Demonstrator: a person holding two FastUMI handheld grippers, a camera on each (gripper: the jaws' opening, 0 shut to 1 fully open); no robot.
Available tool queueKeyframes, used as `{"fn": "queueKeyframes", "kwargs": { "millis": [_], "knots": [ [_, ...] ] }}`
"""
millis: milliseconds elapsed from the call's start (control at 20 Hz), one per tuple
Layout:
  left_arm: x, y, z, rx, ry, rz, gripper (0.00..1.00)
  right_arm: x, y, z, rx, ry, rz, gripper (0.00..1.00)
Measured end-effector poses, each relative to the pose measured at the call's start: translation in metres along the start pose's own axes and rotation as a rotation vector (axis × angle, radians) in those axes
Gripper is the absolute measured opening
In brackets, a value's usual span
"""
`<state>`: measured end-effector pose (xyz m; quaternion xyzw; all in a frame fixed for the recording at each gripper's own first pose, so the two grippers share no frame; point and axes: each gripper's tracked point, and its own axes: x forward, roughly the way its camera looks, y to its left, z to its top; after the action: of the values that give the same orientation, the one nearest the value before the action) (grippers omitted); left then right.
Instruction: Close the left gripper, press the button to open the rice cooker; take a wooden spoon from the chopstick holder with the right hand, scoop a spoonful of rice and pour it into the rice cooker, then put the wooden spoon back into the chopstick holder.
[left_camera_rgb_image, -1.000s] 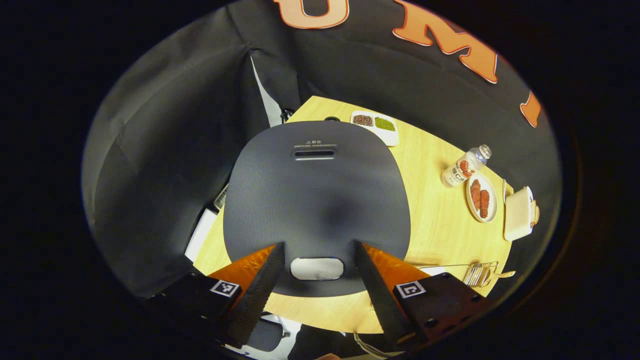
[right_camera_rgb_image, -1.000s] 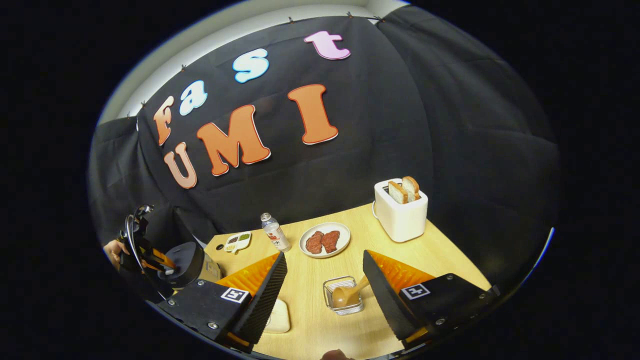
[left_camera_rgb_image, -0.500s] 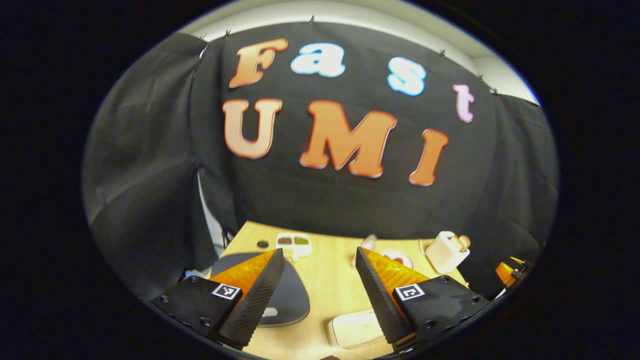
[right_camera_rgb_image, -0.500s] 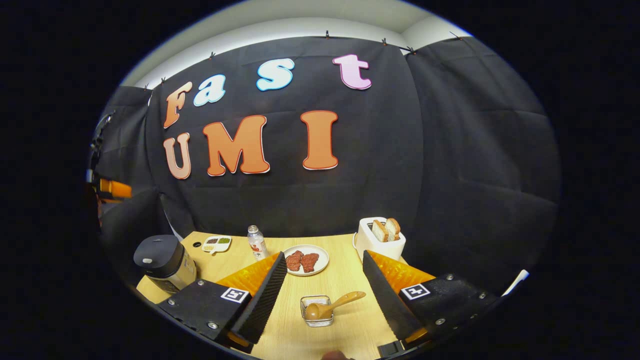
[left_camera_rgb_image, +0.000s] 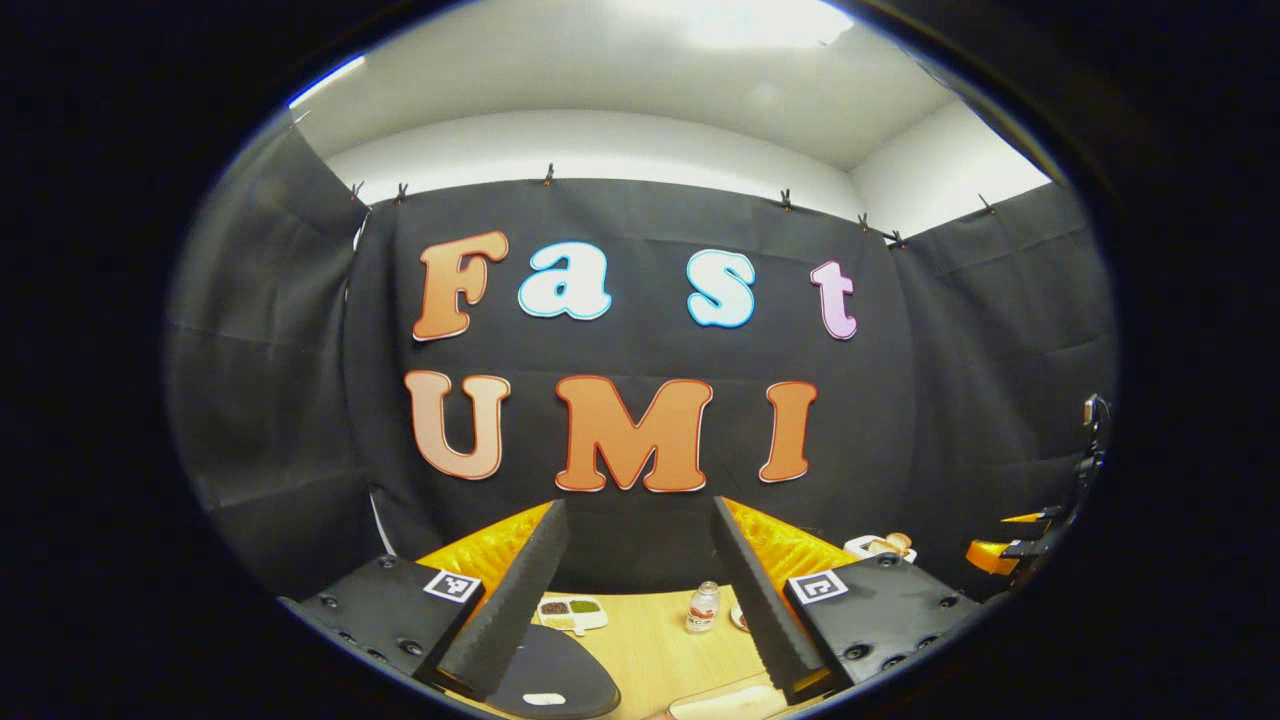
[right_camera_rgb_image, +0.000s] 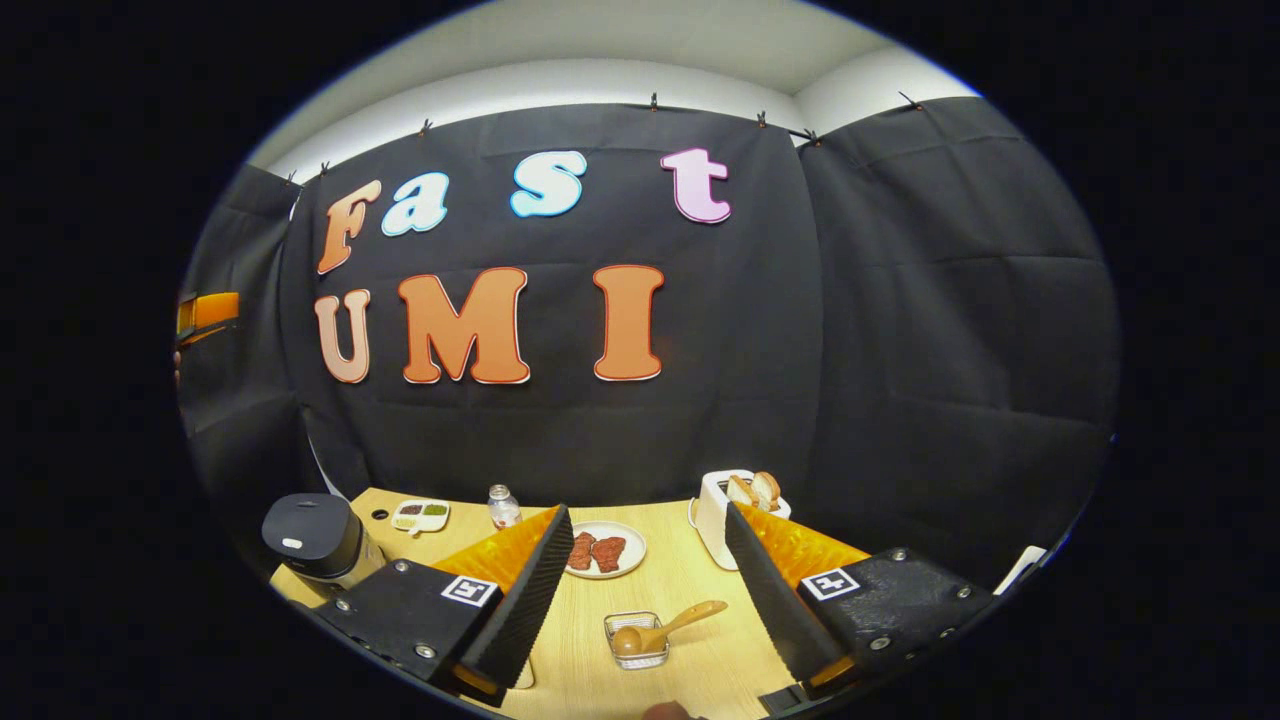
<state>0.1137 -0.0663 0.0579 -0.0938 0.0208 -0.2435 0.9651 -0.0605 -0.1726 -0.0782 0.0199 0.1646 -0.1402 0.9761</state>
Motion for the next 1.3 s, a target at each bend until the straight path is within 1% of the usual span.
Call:
{"fn": "queueKeyframes", "kwargs": {
  "millis": [150,250,350,500,550,600,700,800,900,1050,1200,1250,1300],
  "knots": [
    [-0.01,0.014,0.015,-0.001,-0.069,0.055,0.92,0.004,0.005,0.006,-0.02,-0.003,0.022,0.95],
    [-0.016,0.024,0.015,0.005,-0.088,0.088,0.92,0.008,0.008,0.009,-0.025,-0.004,0.037,0.95],
    [-0.019,0.034,0.008,0.004,-0.08,0.115,0.92,0.012,0.014,0.005,-0.015,0.014,0.043,0.95],
    [-0.015,0.048,-0.009,-0.01,-0.051,0.109,0.92,0.015,0.027,0.001,0.007,0.038,0.036,0.95],
    [-0.013,0.056,-0.014,-0.007,-0.05,0.109,0.92,0.014,0.03,0.001,0.001,0.039,0.023,0.95],
    [-0.011,0.063,-0.015,-0.001,-0.057,0.104,0.92,0.015,0.034,0.002,-0.007,0.037,0.009,0.95],
    [-0.013,0.063,-0.017,0.01,-0.081,0.085,0.92,0.014,0.044,0.003,-0.013,0.041,-0.021,0.95],
    [-0.011,0.069,-0.02,0.039,-0.106,0.064,0.92,0.013,0.057,0.006,0.0,0.046,-0.038,0.95],
    [-0.014,0.073,-0.028,0.064,-0.099,0.052,0.92,0.011,0.075,0.013,0.027,0.04,-0.021,0.95],
    [-0.023,0.083,-0.034,0.063,-0.092,0.063,0.95,0.014,0.096,0.019,0.039,0.035,0.023,0.95],
    [-0.025,0.081,-0.051,0.039,-0.055,0.067,0.98,0.018,0.097,0.02,0.038,0.027,0.035,0.95],
    [-0.022,0.077,-0.061,0.036,-0.032,0.062,0.98,0.019,0.097,0.015,0.036,0.04,0.045,0.95],
    [-0.021,0.076,-0.069,0.035,-0.013,0.073,0.99,0.022,0.094,0.01,0.03,0.057,0.051,0.95]
  ]
}}
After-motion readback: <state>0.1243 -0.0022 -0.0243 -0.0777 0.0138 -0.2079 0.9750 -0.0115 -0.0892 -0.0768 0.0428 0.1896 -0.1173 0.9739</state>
